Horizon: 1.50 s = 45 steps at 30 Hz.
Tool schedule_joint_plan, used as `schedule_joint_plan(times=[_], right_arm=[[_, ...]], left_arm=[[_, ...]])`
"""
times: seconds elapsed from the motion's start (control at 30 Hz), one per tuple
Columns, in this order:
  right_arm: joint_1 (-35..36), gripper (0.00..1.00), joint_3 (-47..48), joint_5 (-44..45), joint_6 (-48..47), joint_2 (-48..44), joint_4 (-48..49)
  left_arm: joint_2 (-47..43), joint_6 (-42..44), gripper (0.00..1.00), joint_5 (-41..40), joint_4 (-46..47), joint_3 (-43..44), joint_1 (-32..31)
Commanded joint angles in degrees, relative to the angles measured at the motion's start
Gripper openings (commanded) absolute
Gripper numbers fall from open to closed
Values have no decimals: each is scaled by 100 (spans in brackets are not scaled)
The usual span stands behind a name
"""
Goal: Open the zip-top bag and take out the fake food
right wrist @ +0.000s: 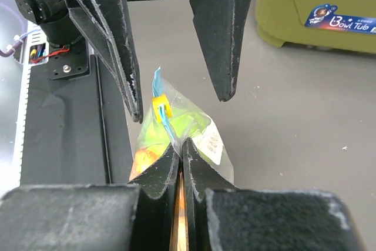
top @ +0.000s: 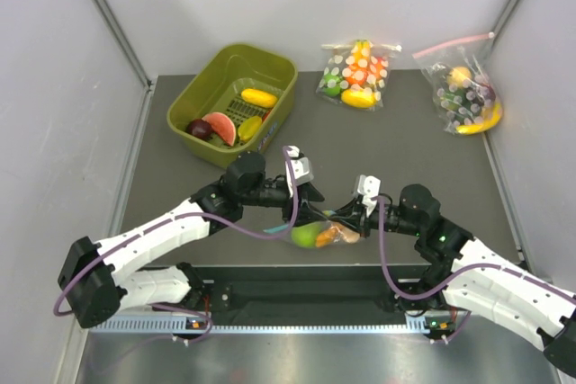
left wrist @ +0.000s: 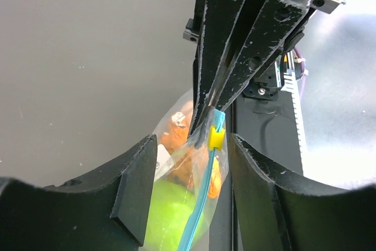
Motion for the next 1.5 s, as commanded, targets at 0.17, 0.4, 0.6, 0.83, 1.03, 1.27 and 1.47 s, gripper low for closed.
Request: schedule_joint_plan(times=[0.17, 0.4, 0.6, 0.83, 1.03, 1.27, 1.47], right_arm=[[-28, 0, 262, -130, -68, 48, 265], [-37, 0, 262, -139, -68, 57, 247], [-37, 0, 271, -183, -68, 109, 229], [-37, 0, 306, -218, -76, 171, 194], [-37, 0, 298, -175, -76, 145, 168], [-45, 0, 271, 229, 29, -40, 194], [-89, 0, 254, 494, 134, -110, 177]], left_arm=[[141, 36, 57, 298, 330, 93, 30], [238, -140, 54, 439, 418, 102, 30], [194, -140, 52, 465, 471, 93, 30], [211, -157, 51, 500, 524, 102, 30], [211, -131, 28, 553, 454, 85, 30], [89, -113, 7, 562, 313, -3, 30], [-61, -96, 5, 386, 208, -196, 30]])
